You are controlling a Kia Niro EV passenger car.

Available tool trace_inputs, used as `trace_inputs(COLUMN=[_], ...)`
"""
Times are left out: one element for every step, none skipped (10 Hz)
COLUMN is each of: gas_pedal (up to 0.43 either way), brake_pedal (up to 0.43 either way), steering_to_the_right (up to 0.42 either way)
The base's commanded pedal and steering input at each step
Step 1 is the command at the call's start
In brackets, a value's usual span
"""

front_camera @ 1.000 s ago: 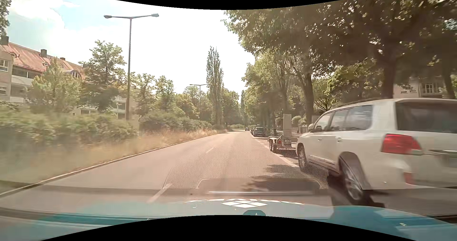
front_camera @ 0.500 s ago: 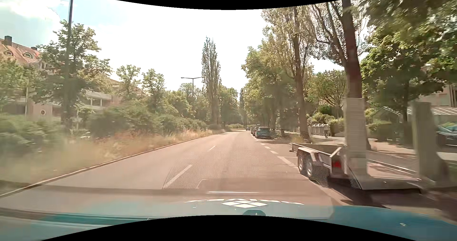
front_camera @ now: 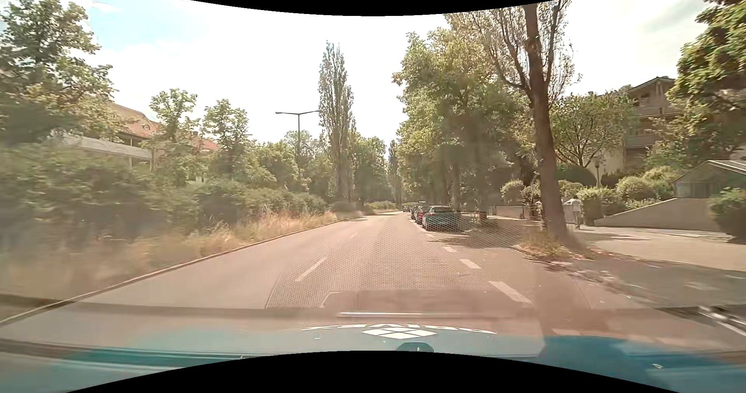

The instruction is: Follow the waypoints while adhering to traffic rules and regulations

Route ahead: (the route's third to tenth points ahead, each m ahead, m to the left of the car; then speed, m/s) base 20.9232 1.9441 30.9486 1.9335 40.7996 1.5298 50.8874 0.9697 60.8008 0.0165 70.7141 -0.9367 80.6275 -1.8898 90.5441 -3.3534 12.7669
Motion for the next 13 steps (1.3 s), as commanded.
trace_inputs(gas_pedal=[0.189,0.189,0.189,0.189,0.189,0.189,0.189,0.189,0.189,0.177,0.177,0.177,0.177], brake_pedal=[0.0,0.0,0.0,0.0,0.0,0.0,0.0,0.0,0.0,0.0,0.0,0.0,0.0], steering_to_the_right=[0.003,0.003,0.003,0.003,0.003,0.003,0.003,0.003,0.003,0.003,0.003,0.003,0.003])
